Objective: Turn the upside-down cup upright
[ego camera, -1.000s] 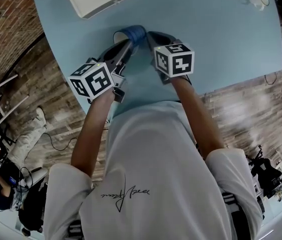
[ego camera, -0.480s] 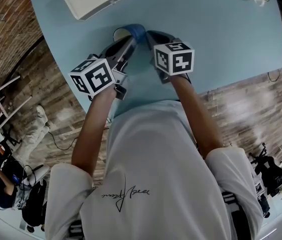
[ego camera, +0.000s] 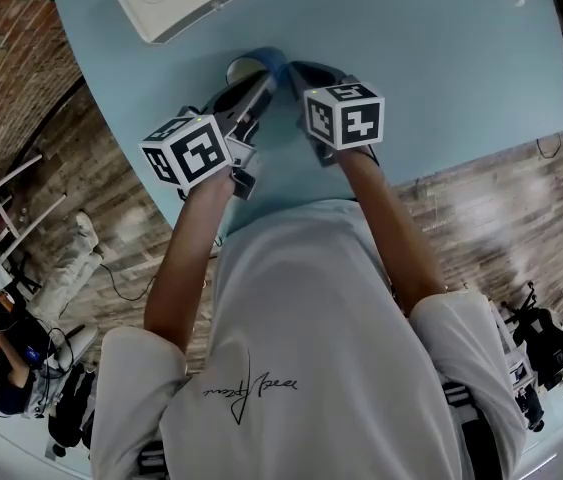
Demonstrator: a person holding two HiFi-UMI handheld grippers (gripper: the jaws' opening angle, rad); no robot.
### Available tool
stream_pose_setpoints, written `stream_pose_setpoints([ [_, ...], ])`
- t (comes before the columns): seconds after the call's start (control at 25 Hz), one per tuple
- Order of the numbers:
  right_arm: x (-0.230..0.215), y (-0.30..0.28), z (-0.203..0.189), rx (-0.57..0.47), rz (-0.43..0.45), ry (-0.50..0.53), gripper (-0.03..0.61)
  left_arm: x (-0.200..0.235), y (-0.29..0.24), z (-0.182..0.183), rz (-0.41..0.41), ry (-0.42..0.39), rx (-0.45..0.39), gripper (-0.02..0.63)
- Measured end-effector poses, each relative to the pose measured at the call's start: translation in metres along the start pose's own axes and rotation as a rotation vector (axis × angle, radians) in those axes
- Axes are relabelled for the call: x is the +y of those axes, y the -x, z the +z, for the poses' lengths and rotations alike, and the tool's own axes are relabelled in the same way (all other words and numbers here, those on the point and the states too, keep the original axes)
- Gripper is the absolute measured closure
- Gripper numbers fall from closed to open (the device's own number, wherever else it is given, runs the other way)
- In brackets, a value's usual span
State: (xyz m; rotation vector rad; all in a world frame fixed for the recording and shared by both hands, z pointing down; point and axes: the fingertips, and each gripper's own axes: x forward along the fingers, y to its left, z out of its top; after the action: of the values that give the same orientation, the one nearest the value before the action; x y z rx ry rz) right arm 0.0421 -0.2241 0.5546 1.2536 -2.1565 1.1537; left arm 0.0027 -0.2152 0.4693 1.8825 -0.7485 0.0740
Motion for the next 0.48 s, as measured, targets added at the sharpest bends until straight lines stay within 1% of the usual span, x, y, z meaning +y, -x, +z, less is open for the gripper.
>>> stream_pose_setpoints([
  [0.32, 0.0033, 0.0007, -0.0004, -0.009, 0.004, -0.008, 0.557, -0.0011, 0.0004, 0.0019, 0.026, -0.03, 0.013, 0.59],
  [0.48, -0.0007, 0.001, 0.0013, -0.014, -0.003, -0.019, 0.557, -0.0071, -0.003, 0.0076, 0.005, -0.019, 0.002, 0.603],
])
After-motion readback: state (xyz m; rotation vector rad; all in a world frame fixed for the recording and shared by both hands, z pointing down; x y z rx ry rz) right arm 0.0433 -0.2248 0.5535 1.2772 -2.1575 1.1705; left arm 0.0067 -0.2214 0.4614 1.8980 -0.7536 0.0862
